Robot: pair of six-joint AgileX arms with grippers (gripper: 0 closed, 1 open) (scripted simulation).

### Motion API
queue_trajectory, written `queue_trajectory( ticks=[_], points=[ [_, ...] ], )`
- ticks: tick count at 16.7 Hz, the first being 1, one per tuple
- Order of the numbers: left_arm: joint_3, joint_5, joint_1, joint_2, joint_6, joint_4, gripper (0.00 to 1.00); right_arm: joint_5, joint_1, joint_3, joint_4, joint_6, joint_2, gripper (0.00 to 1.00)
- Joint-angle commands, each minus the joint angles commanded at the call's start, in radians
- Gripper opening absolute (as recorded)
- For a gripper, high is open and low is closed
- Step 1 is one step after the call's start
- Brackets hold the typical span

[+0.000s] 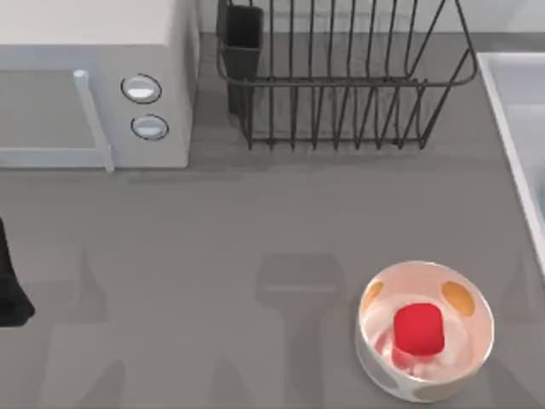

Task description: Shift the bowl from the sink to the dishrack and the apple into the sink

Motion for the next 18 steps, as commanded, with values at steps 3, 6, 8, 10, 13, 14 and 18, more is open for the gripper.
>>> queue_trajectory(
  ticks=[3,6,8,10,13,14,18],
  points=[
    [0.0,0.0,0.0,0.0,0.0,0.0,1.0,0.0,-0.002,0.008,-0.004,-0.001,0.009,1.0],
    [0.0,0.0,0.0,0.0,0.0,0.0,1.0,0.002,-0.015,0.082,-0.044,-0.015,0.093,1.0],
    [0.0,0.0,0.0,0.0,0.0,0.0,1.0,0.002,-0.03,0.175,-0.094,-0.032,0.197,1.0],
    [0.0,0.0,0.0,0.0,0.0,0.0,1.0,0.001,-0.048,0.292,-0.157,-0.053,0.328,1.0],
    [0.0,0.0,0.0,0.0,0.0,0.0,1.0,-0.004,-0.079,0.514,-0.277,-0.093,0.573,1.0],
    [0.0,0.0,0.0,0.0,0.0,0.0,1.0,-0.006,-0.091,0.596,-0.321,-0.108,0.663,1.0],
    [0.0,0.0,0.0,0.0,0.0,0.0,1.0,-0.013,-0.145,0.956,-0.515,-0.169,1.053,1.0]
  ],
)
